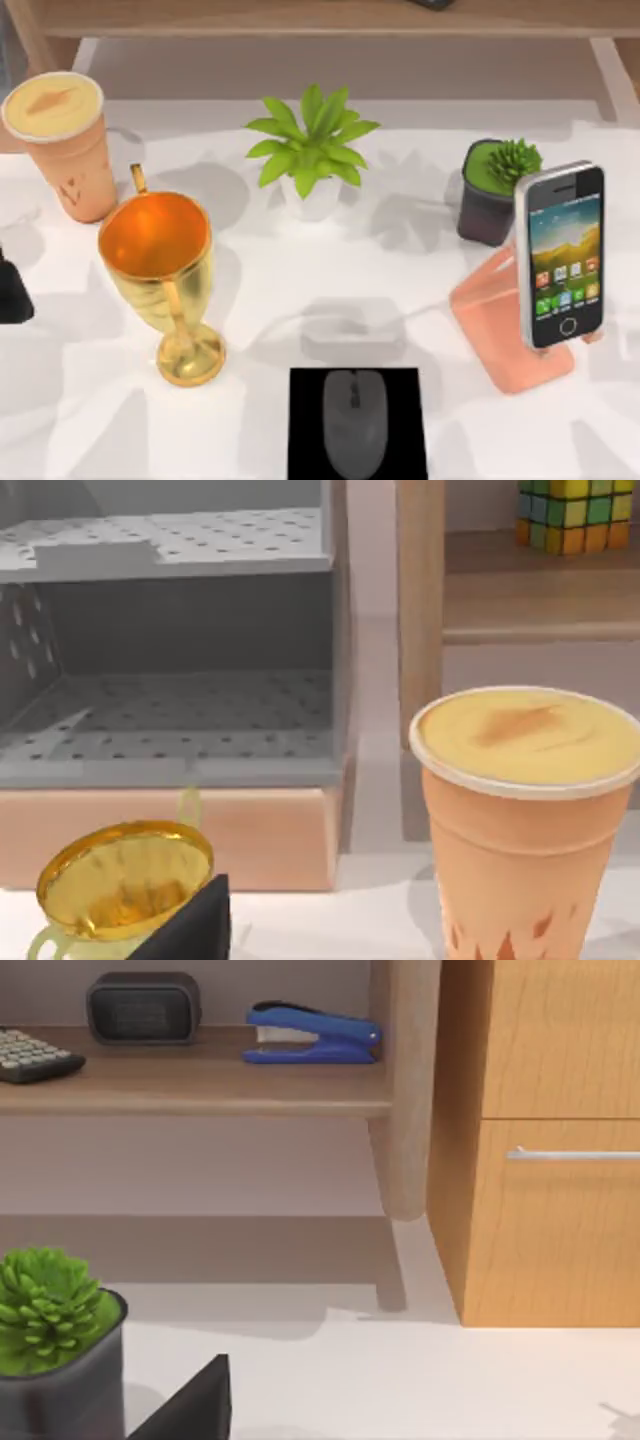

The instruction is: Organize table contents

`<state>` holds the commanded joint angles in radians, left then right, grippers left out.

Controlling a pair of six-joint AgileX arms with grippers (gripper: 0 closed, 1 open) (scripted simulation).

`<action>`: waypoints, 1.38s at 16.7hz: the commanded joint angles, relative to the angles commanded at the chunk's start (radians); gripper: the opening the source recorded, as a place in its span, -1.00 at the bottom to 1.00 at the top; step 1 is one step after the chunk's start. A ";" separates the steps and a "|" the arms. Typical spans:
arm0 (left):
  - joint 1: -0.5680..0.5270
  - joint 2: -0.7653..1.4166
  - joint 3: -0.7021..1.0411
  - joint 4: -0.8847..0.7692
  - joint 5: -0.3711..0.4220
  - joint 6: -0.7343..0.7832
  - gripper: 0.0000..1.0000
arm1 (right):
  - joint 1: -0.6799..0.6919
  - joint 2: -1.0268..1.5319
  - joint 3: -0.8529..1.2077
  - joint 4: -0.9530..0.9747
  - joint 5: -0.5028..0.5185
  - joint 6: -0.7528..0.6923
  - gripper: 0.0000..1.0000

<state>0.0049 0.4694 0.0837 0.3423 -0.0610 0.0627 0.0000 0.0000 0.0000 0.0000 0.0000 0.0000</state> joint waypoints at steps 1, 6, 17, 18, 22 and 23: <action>-0.004 0.103 0.008 0.051 0.000 -0.012 1.00 | 0.000 0.000 0.000 0.000 0.000 0.000 1.00; -0.034 0.694 0.095 0.271 0.026 -0.041 1.00 | 0.000 0.000 0.000 0.000 0.000 0.000 1.00; -0.079 1.390 0.350 0.814 0.046 -0.066 1.00 | 0.000 0.000 0.000 0.000 0.000 0.000 1.00; -0.079 1.420 0.380 0.846 0.044 -0.068 1.00 | 0.000 0.000 0.000 0.000 0.000 0.000 1.00; -0.076 1.455 0.417 0.883 0.038 -0.067 1.00 | 0.000 0.000 0.000 0.000 0.000 0.000 1.00; -0.076 1.455 0.417 0.883 0.038 -0.067 1.00 | 0.000 0.000 0.000 0.000 0.000 0.000 1.00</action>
<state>-0.0708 1.9249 0.5009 1.2254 -0.0231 -0.0043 0.0000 0.0000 0.0000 0.0000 0.0000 0.0000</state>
